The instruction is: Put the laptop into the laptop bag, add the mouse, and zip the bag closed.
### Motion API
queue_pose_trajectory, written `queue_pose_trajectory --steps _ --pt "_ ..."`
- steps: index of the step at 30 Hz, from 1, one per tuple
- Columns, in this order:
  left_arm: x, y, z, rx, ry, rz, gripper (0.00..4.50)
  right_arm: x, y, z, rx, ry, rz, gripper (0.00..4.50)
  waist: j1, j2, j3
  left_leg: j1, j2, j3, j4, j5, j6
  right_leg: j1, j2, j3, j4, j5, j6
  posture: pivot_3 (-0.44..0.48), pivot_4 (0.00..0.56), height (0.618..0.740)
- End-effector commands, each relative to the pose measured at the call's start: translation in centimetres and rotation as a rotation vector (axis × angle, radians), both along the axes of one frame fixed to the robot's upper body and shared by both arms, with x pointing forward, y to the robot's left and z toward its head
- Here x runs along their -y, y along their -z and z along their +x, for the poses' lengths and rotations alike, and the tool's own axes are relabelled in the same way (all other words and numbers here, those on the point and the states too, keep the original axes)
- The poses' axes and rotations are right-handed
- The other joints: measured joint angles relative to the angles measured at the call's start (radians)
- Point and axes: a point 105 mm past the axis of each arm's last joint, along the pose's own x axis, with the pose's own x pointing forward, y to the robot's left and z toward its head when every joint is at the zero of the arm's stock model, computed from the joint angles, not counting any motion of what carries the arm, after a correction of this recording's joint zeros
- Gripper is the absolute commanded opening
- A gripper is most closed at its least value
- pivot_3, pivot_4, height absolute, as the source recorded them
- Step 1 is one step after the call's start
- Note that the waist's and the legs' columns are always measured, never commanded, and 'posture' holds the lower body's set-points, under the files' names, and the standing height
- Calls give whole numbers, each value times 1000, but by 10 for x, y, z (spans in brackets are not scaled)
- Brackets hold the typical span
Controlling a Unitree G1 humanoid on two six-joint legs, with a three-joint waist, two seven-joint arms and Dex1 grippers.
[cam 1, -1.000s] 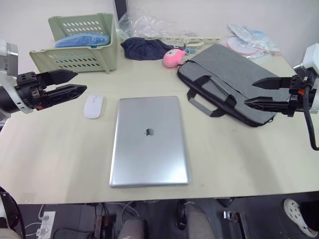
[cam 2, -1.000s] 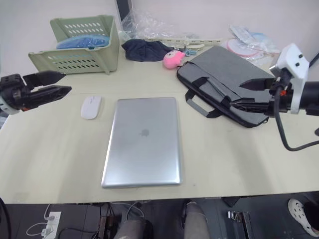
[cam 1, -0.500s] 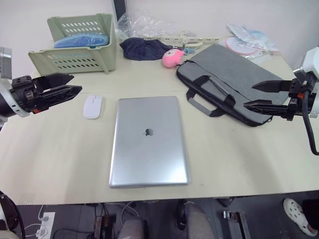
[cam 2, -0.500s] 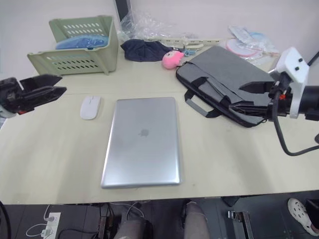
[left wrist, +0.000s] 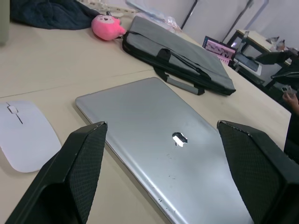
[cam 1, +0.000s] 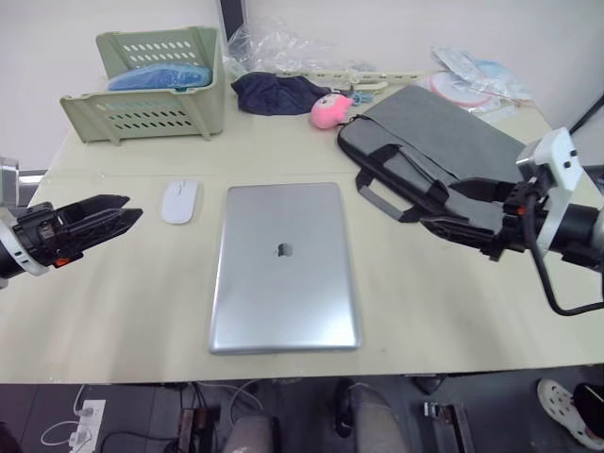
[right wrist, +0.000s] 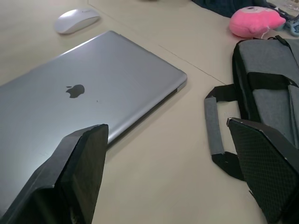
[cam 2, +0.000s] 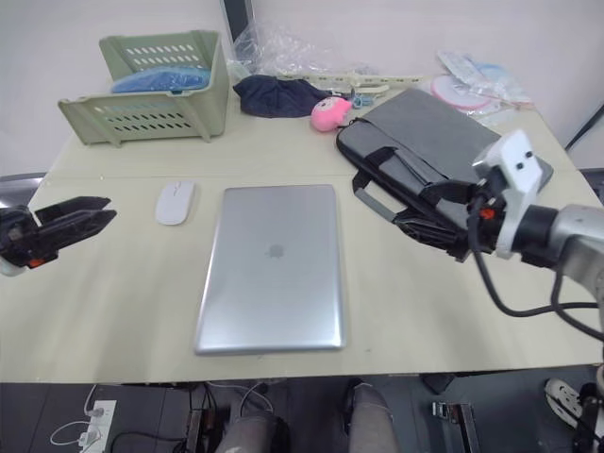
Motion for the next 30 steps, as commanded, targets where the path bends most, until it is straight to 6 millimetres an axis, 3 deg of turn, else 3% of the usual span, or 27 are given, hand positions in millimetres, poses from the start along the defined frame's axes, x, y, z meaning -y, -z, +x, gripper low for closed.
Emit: queue_pose_trajectory --steps 1,4,8,9,11,12,17,23,25,30 --pt "5 -6 -1 37 11 -1 4039 -8 -3 -2 36 18 13 4220 0 0 0 0 0 0 0 0 0 0 0 0 0 0 0 0 150 740" --pt "10 1 1 18 31 -25 4039 -18 12 -5 -7 1 47 3393 -1 0 0 0 0 0 0 0 0 0 0 0 0 0 0 0 150 740" --pt "14 14 4 -14 42 -30 4039 -24 31 -10 -57 4 72 1449 -3 -1 0 1 -1 1 -1 0 0 0 0 0 0 0 0 0 150 740" --pt "15 15 5 -15 44 -36 4039 -24 33 -10 -60 10 74 1217 -5 -1 -1 1 -1 1 -1 0 0 0 0 0 0 0 0 0 150 740" --pt "16 15 6 -17 47 -45 4039 -24 35 -10 -62 22 84 272 -7 -1 -1 1 -1 1 -1 0 0 0 0 0 0 0 0 0 150 740" --pt "17 17 6 -23 51 -54 4039 -26 37 -9 -65 23 88 86 -7 -1 -1 1 0 2 -1 0 0 0 0 0 0 0 0 0 150 740" --pt "19 28 10 -59 47 -85 4039 -33 48 -8 -97 29 114 86 -7 -1 -1 2 0 2 -1 0 0 0 0 1 1 0 0 0 150 740" --pt "24 66 11 -212 46 -98 4039 -42 70 -5 -144 47 126 86 -8 -2 -1 2 -1 3 -1 0 0 0 0 1 1 0 0 0 150 740" --pt "23 85 20 -266 9 -88 4039 -46 77 -1 -154 59 138 86 -7 -2 -1 3 -1 3 -2 0 0 0 0 1 1 0 0 0 150 740" --pt "14 100 44 -357 -79 -140 4039 -44 86 9 -149 111 135 86 -6 -4 -3 3 -1 3 -1 0 0 0 0 1 2 0 0 0 150 740"
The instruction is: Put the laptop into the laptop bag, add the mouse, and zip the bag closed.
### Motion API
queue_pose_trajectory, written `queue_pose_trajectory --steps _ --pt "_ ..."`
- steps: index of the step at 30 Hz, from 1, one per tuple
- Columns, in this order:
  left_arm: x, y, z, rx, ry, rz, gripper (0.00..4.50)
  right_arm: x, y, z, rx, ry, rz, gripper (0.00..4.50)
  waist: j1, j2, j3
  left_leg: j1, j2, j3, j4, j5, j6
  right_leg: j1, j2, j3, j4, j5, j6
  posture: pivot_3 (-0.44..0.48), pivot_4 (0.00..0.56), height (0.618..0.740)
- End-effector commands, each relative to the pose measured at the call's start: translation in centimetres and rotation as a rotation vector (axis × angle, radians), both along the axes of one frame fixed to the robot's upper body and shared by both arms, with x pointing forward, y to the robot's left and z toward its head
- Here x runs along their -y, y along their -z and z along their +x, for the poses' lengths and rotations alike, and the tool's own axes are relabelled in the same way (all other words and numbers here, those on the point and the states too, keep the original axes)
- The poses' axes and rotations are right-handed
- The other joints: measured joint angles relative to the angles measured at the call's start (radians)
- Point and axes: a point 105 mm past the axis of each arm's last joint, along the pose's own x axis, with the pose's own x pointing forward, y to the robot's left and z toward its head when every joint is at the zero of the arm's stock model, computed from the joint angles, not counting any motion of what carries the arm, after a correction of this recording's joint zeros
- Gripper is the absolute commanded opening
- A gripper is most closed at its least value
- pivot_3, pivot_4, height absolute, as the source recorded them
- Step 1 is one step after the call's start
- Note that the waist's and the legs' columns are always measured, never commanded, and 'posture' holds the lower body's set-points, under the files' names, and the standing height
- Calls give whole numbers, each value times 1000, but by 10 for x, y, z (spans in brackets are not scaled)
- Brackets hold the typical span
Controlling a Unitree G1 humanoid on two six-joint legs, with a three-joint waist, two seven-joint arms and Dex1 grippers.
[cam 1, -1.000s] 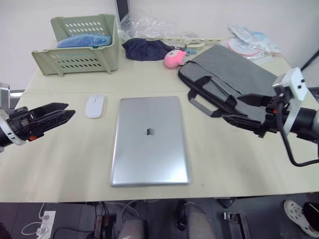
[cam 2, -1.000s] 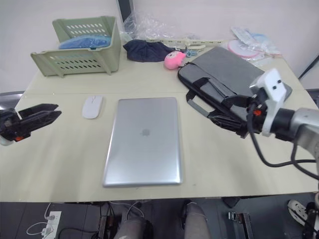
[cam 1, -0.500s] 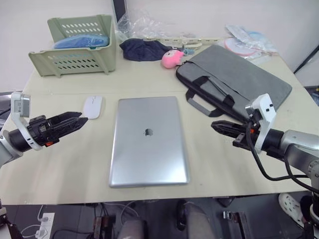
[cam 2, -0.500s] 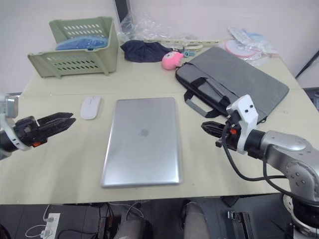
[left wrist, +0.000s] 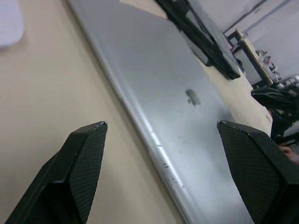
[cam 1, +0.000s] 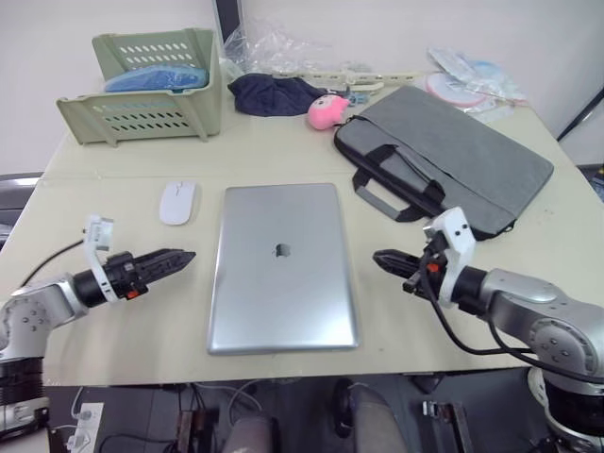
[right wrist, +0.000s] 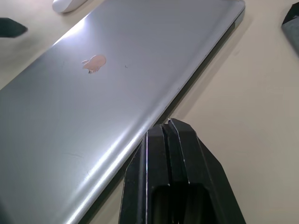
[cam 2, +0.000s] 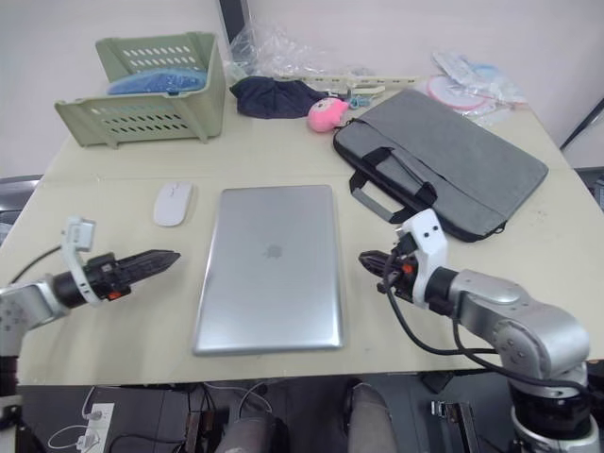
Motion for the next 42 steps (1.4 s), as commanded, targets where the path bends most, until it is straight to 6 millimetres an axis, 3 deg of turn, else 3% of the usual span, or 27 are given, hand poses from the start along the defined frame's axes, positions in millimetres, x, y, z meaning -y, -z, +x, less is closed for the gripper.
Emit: queue_pose_trajectory --steps 1,6,13,21,25,34,42 --pt "-13 -1 16 -21 -77 -7 4039 4 -5 6 55 42 -15 86 0 -1 -1 0 0 0 0 0 0 0 0 0 0 0 0 0 150 740" --pt "-8 10 27 -69 -50 -8 4039 -1 4 6 52 48 -10 86 -4 -1 -1 1 0 1 -1 0 0 0 0 -1 1 0 0 0 150 740" --pt "15 17 14 -115 121 33 4039 -8 8 3 47 48 13 86 -1 -1 -3 1 0 2 0 0 0 0 -1 -1 1 0 0 0 150 740" --pt "21 20 6 -161 189 53 4039 -11 14 3 20 40 -2 86 -2 -1 -3 1 0 2 -1 0 0 0 -1 0 2 0 0 0 150 740" --pt "26 22 12 -164 184 39 4039 -3 29 9 -11 60 -81 86 0 -1 -3 1 0 2 -1 0 0 0 -1 0 2 0 0 0 150 740" --pt "43 34 15 -209 258 49 4039 -4 37 26 14 41 -181 86 0 -1 -5 1 -1 2 0 0 1 1 -1 0 2 0 0 0 150 740" --pt "51 43 15 -246 304 77 4039 -20 38 31 46 -27 -199 86 1 1 -16 1 -1 2 -1 0 1 2 -2 0 2 0 0 0 150 740"
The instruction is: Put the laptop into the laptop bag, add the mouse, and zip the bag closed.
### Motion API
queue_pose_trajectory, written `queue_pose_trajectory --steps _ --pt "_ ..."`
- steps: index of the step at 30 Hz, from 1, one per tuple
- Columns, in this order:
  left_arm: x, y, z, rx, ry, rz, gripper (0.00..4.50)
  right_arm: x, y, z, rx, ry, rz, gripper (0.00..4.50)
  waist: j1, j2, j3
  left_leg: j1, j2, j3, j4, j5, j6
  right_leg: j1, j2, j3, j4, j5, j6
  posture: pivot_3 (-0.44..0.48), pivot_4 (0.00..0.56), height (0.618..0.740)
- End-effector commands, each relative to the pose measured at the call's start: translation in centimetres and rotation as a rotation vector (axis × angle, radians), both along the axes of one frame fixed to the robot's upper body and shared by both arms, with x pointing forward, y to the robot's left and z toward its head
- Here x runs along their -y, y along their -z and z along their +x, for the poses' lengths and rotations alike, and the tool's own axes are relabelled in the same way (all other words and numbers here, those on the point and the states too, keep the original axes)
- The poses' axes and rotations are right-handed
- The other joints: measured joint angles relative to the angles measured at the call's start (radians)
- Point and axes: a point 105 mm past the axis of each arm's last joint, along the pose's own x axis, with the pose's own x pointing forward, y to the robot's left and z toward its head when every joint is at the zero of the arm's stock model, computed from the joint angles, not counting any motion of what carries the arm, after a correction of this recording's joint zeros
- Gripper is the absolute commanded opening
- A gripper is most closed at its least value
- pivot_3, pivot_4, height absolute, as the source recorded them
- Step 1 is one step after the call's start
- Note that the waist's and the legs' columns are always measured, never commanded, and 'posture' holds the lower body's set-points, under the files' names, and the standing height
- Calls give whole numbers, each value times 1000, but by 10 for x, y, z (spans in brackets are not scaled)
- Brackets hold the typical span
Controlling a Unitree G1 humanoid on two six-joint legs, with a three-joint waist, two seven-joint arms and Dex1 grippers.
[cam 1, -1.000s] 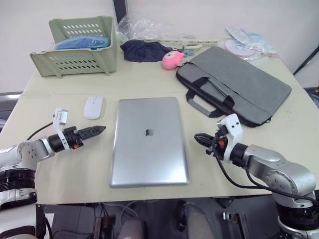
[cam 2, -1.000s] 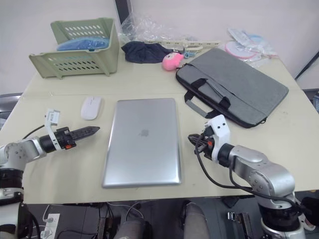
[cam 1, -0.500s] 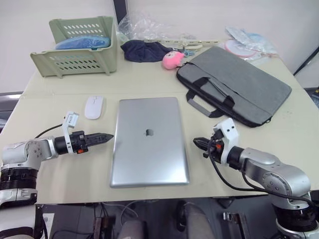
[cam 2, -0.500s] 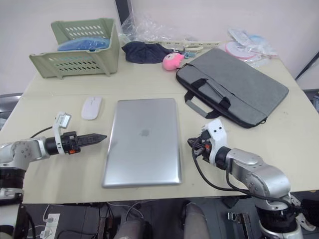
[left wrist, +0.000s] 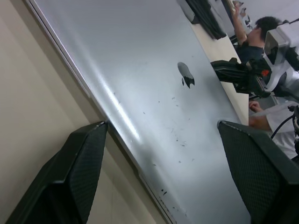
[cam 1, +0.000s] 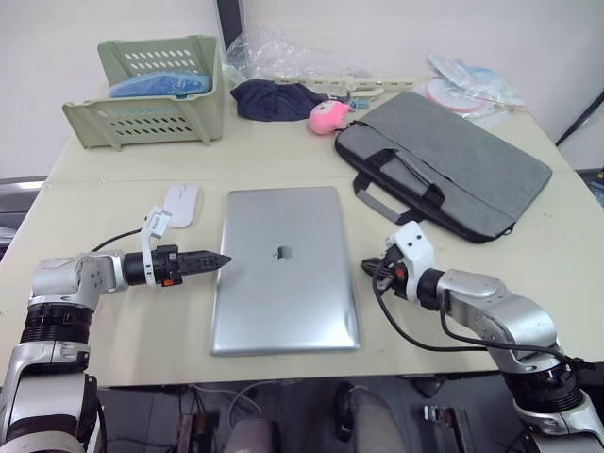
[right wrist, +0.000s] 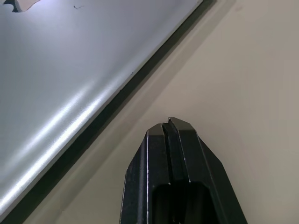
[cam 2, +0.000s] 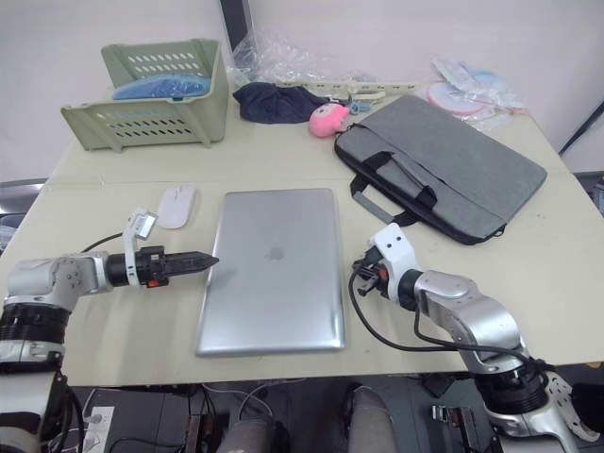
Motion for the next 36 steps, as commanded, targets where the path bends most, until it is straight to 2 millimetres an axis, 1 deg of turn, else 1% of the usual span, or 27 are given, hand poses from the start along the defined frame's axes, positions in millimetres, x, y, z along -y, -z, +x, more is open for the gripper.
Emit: queue_pose_trajectory --steps 1,7,9,11,17,21,23,27,36 --pt "7 29 -7 -123 20 26 4039 -9 -5 3 38 -40 2 86 0 0 -1 0 0 0 0 0 0 0 0 0 0 0 0 0 150 740" --pt "9 30 -6 -126 22 22 4039 -21 -2 6 43 -80 1 86 0 0 -2 0 0 -1 0 0 0 3 0 0 -1 0 0 0 150 740" --pt "8 33 -5 -141 10 33 4039 -30 -2 6 46 -113 5 86 1 0 -2 0 0 -1 0 0 0 4 0 0 -1 0 0 0 150 740" --pt "6 36 -6 -154 2 54 4039 -35 -2 7 47 -130 6 86 0 1 -3 1 0 -1 0 0 0 4 0 0 -1 0 0 0 150 740" --pt "-1 44 -6 -195 -40 97 4039 -44 1 3 36 -174 6 86 -3 3 -9 1 0 -1 0 0 0 5 0 0 -1 0 0 0 150 740" --pt "-1 51 -4 -209 -65 126 4039 -47 1 3 38 -180 14 86 -3 8 -13 2 0 -1 0 0 0 5 0 0 -1 0 0 0 150 740" --pt "2 49 -2 -202 -65 115 4039 -50 2 3 35 -186 17 86 -2 10 -15 3 1 -2 0 0 0 6 0 0 -1 0 0 0 150 740" --pt "7 52 -1 -206 -58 114 4039 -57 3 0 32 -203 27 86 -2 11 -15 12 1 -2 -1 0 0 15 0 0 -2 0 0 0 150 740" --pt "22 56 -2 -220 -29 82 4039 -70 1 -2 39 -237 39 86 -2 15 -19 14 1 -2 -2 0 0 16 0 1 -1 0 -1 0 150 740"
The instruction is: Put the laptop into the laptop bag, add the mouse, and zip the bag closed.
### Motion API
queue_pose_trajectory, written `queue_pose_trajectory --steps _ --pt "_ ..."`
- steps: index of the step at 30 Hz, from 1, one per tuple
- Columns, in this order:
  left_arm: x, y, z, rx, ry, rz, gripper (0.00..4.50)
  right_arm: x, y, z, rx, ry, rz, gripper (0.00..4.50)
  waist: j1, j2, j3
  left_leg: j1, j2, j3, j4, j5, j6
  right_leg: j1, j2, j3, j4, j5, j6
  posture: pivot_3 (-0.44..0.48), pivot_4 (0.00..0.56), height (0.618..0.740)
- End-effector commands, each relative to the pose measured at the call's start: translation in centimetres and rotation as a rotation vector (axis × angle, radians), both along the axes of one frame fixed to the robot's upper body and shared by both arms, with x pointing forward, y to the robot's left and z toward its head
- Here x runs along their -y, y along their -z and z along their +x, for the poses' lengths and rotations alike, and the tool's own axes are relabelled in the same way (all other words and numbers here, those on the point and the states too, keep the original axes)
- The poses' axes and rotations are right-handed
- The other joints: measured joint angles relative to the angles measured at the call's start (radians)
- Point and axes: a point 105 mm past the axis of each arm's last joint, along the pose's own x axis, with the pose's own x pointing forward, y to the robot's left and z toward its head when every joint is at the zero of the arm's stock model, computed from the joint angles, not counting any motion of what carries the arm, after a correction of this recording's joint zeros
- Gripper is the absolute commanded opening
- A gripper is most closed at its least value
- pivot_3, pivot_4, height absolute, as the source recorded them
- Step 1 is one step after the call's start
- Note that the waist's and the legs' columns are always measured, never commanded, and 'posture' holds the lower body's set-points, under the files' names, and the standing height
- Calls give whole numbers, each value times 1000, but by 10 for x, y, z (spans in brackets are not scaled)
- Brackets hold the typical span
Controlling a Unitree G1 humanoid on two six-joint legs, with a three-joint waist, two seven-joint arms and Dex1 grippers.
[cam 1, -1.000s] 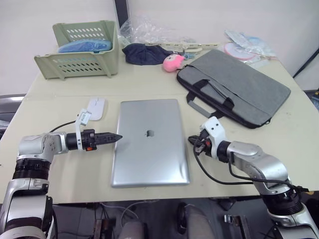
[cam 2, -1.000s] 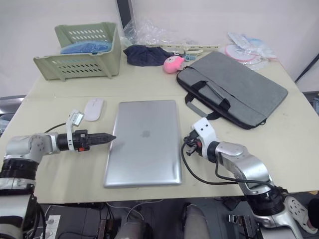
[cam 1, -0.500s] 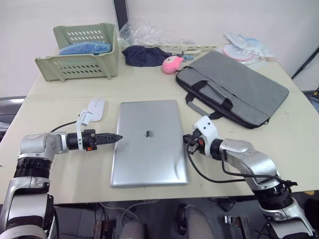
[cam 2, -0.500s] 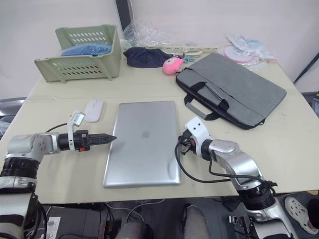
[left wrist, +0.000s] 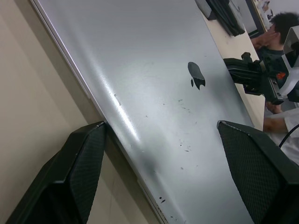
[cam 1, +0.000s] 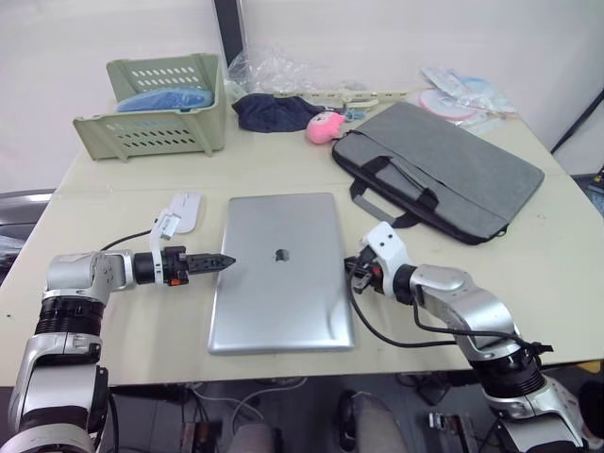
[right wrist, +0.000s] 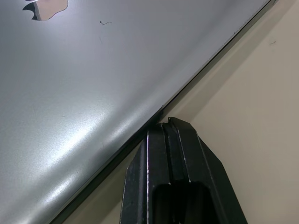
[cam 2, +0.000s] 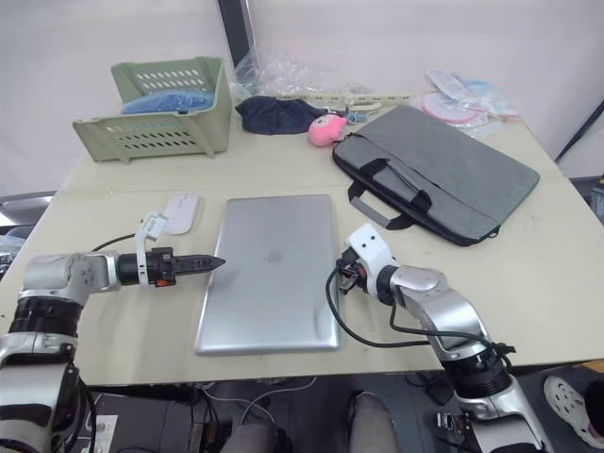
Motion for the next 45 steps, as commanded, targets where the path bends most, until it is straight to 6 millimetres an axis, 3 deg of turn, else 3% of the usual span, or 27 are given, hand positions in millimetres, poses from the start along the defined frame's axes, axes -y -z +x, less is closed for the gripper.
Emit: queue_pose_trajectory --steps 1,8,18,28,34,37,41,44,45 --pt "19 41 -12 -153 20 23 4039 -39 -10 -14 13 -164 73 86 0 1 0 0 0 0 0 0 0 0 0 0 0 0 0 0 150 740" --pt "36 36 -11 -149 16 -59 4039 -43 -3 -13 3 -166 75 86 2 2 -3 2 0 -1 0 0 0 2 0 0 0 0 0 0 150 740" --pt "37 40 -14 -160 5 -61 4039 -53 -9 -17 13 -206 85 86 2 5 -6 2 0 -6 -1 0 -1 3 -1 0 -1 0 0 0 150 740" --pt "41 38 -12 -155 13 -80 4039 -48 -3 -17 2 -200 73 86 2 5 -6 1 0 -7 -1 -1 0 3 0 0 -3 0 0 0 150 740" --pt "35 13 -10 -97 6 -176 4039 -40 1 -18 3 -198 50 86 2 4 -5 -1 0 -9 -1 -1 0 3 0 -1 -4 0 0 0 150 740" --pt "31 9 -14 -98 9 -196 3268 -38 2 -19 3 -201 46 0 -1 2 -3 -1 0 -9 -2 -1 0 0 0 -2 -5 0 0 0 150 740" --pt "29 8 -20 -103 27 -201 1606 -37 3 -19 2 -204 42 0 -1 -2 0 -1 0 -9 -4 -1 0 -2 1 -4 -6 0 0 0 150 740" --pt "30 6 -26 -110 52 -214 780 -36 4 -20 0 -207 38 0 1 -9 1 -4 0 -12 -3 -1 0 -1 1 -4 -8 0 0 0 150 740" --pt "31 6 -27 -112 54 -215 754 -35 4 -20 -1 -207 37 0 1 -10 0 -5 0 -13 -3 -1 0 -1 1 -4 -10 0 0 0 150 740"
